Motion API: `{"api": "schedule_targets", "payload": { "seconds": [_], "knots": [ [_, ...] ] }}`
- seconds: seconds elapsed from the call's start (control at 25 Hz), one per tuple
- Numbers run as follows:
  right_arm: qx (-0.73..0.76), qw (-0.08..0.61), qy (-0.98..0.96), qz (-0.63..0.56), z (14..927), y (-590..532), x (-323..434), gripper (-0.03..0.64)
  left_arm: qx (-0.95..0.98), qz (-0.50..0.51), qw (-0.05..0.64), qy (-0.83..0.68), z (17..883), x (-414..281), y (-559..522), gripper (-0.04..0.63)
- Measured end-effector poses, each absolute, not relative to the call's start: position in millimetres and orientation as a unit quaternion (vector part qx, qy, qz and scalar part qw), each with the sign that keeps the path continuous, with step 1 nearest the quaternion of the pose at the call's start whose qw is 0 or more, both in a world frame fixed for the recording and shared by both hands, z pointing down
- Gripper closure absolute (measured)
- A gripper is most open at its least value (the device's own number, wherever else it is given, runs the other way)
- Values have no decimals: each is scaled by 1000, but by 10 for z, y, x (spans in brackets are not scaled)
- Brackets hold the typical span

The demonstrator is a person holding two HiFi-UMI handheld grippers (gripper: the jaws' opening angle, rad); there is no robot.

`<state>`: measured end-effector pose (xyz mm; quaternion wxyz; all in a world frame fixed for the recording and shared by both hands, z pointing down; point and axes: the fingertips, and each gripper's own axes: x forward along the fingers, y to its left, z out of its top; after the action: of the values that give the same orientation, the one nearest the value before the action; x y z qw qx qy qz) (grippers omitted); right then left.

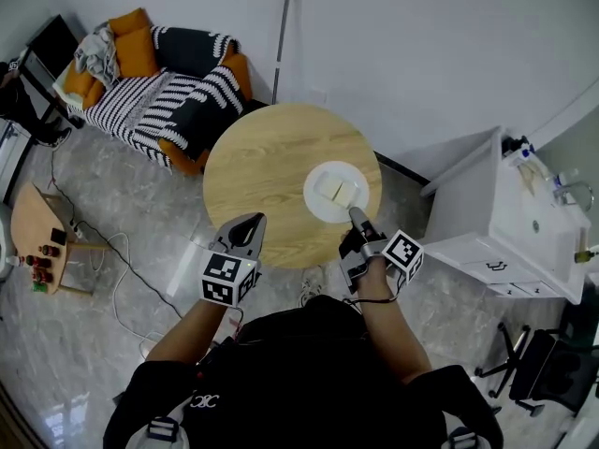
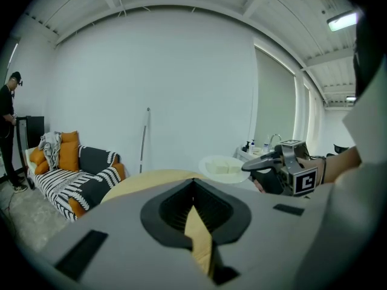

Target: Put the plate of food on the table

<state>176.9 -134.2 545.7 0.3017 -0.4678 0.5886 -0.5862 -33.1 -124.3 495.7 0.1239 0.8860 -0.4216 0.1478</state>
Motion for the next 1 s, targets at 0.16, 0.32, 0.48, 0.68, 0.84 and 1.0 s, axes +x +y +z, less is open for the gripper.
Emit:
{"api": "schedule_targets", "payload": {
  "seconds": [0.16,0.32,0.48,0.68,0.84,1.0],
  "knots": [
    [-460,291,595,-592,5488,-1569,1863,595,882,146,123,-431,4915,-218,-1439,589],
    [-448,284,602,-597,5493,-1794,1882,595,881,145,115,-435,4892,-124,-1623,589],
    [-431,284,599,-612,5506,-2013,1931,597,877,145,112,-443,4881,-24,-1815,589],
    [-412,279,612,-615,5445,-2262,1966,597,872,143,110,-454,4862,32,-2040,589],
    [-413,265,616,-617,5485,-2384,2008,597,867,141,114,-463,4865,55,-2177,589],
    [-413,248,620,-619,5515,-2444,2035,595,863,141,118,-470,4866,92,-2263,589]
  ]
}}
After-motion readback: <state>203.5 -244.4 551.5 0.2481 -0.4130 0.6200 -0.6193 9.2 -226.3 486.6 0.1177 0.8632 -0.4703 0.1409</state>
